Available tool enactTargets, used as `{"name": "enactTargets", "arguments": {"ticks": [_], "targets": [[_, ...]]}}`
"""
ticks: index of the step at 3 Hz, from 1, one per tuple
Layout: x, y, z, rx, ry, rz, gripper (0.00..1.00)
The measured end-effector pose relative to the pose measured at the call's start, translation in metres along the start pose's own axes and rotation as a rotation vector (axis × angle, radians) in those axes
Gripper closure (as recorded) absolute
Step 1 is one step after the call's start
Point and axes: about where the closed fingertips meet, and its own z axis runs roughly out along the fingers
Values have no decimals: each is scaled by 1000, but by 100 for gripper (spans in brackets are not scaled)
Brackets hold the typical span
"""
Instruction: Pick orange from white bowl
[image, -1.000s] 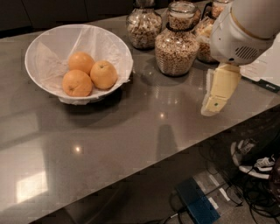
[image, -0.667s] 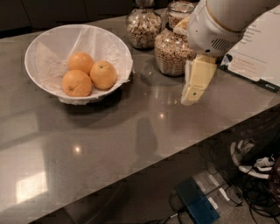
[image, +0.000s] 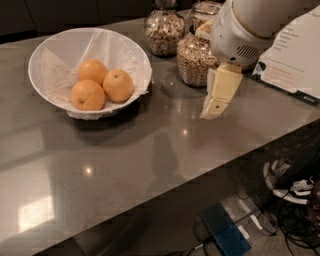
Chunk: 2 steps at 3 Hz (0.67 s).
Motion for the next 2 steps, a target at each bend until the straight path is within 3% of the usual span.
{"name": "enactTargets", "arguments": {"ticks": [2], "targets": [[-63, -42, 34, 42, -204, -16, 0]]}}
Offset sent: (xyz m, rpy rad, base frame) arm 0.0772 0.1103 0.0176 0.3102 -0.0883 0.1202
